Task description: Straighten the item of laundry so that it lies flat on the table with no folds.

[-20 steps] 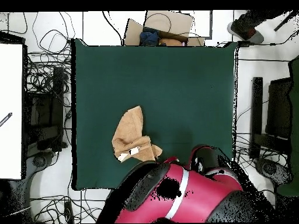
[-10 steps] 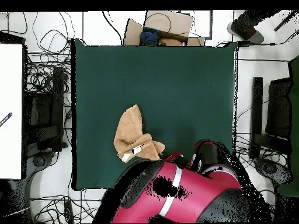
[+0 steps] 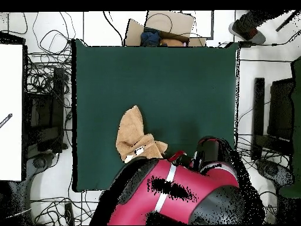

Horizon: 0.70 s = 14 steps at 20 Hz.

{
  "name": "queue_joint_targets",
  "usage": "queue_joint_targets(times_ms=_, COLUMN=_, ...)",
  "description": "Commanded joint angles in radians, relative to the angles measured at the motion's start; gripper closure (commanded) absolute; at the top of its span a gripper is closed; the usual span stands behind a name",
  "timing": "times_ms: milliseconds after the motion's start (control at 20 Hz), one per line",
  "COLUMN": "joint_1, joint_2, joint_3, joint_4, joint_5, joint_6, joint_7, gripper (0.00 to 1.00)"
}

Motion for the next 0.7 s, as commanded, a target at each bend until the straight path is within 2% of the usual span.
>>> queue_joint_targets(times_ms=50, joint_1=0.012, joint_2=0.073, joint_3=-0.014, joint_4=-0.198, joint_5=-0.029, joint_6=0.098, joint_7=0.292, gripper=1.00)
queue_joint_targets(times_ms=700, joint_1=0.019, joint_2=0.123, joint_3=-0.055, joint_4=-0.290, joint_5=-0.030, joint_6=0.021, joint_7=0.301, gripper=1.00)
